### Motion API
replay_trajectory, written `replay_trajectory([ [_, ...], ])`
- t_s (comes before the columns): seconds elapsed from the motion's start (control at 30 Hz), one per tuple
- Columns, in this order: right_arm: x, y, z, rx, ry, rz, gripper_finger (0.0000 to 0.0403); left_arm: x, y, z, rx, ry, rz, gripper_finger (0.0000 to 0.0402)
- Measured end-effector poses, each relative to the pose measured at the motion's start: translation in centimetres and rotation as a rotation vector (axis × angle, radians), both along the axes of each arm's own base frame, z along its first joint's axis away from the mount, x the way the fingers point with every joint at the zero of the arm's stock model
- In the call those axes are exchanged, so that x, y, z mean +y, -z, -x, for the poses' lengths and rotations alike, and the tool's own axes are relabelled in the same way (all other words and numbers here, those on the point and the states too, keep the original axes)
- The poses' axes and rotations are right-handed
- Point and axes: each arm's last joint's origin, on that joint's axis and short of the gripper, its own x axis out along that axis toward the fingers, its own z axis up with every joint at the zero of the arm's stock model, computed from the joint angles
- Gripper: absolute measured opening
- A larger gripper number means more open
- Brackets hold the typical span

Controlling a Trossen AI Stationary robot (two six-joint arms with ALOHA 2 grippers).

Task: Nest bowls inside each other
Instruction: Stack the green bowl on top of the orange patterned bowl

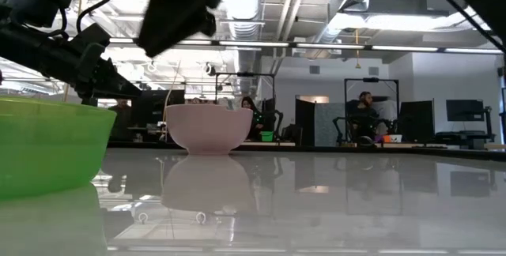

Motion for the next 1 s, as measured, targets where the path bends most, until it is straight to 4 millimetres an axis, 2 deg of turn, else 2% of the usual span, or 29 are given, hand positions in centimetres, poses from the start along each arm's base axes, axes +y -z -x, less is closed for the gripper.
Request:
replay_trajectory([
  [0.2, 1.6, -0.5, -0.3, -0.071, 0.051, -0.076, 0.0215, 0.0, 0.0, 0.0, 0.000, 0.000, 0.000, 0.0158],
  [0.3, 1.7, 0.1, -1.1, -0.105, 0.065, -0.095, 0.0255, 0.0, 0.0, 0.0, 0.000, 0.000, 0.000, 0.0158],
  [0.4, 1.9, 1.7, -1.7, -0.091, 0.059, -0.087, 0.0278, 0.0, 0.0, 0.0, 0.000, 0.000, 0.000, 0.0158],
  [0.67, 3.7, 4.3, -2.4, -0.074, 0.030, -0.084, 0.0287, 0.0, 0.1, 0.0, 0.007, 0.000, 0.002, 0.0158],
  [0.8, 4.2, 4.6, -2.6, -0.095, 0.044, -0.083, 0.0286, 0.0, 0.1, 0.0, 0.008, 0.000, 0.002, 0.0158],
  [0.93, 4.7, 6.2, -3.1, -0.092, 0.040, -0.081, 0.0286, 0.0, 0.1, 0.0, 0.008, 0.001, 0.002, 0.0158],
  [1.0, 4.8, 7.6, -3.5, -0.085, 0.046, -0.078, 0.0286, 0.0, 0.1, 0.0, 0.007, 0.001, 0.002, 0.0158],
])
